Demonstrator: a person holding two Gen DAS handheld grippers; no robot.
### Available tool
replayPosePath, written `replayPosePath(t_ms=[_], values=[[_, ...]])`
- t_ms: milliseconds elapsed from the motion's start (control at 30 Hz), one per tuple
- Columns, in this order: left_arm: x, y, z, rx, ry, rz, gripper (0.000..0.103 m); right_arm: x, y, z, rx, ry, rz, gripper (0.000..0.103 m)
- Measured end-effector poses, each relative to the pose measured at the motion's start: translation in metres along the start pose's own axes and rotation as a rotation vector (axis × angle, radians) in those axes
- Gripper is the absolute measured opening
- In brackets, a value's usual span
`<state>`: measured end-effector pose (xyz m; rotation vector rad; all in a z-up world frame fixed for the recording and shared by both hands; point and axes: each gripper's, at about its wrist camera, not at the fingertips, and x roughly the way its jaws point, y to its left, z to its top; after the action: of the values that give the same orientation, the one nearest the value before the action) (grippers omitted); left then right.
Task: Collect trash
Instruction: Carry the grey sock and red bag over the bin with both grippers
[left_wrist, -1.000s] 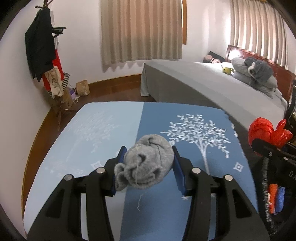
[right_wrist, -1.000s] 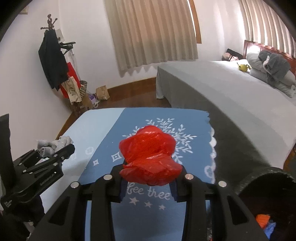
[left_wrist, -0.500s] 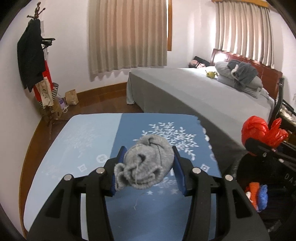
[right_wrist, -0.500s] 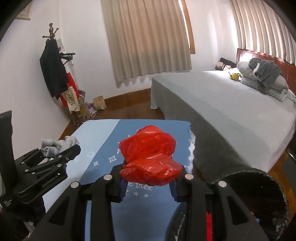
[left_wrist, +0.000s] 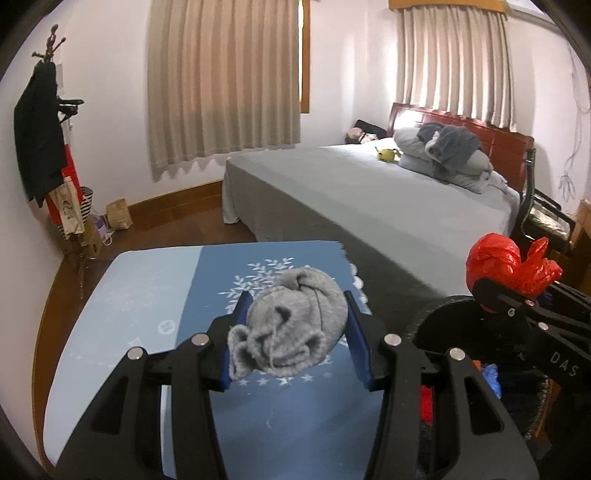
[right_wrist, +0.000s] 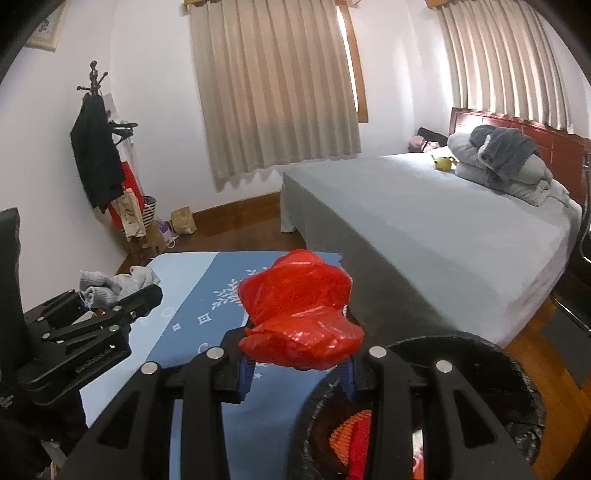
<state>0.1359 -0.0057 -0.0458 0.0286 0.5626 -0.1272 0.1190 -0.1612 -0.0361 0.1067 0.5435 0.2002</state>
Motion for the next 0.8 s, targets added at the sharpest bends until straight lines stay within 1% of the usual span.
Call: replayPosePath(t_ms=[333, 800], values=[[-0.013, -0.039, -0.001, 0.045, -0.022, -0.066, 0.048, -0.029, -0.024, -0.004, 0.013, -0.033, -0.049, 0.037], [-0.019, -0.091, -0.006, 0.110, -0.036, -0.158, 0.048, -0.065, -0.070, -0.021, 0.071, -0.053, -0.141, 0.037]])
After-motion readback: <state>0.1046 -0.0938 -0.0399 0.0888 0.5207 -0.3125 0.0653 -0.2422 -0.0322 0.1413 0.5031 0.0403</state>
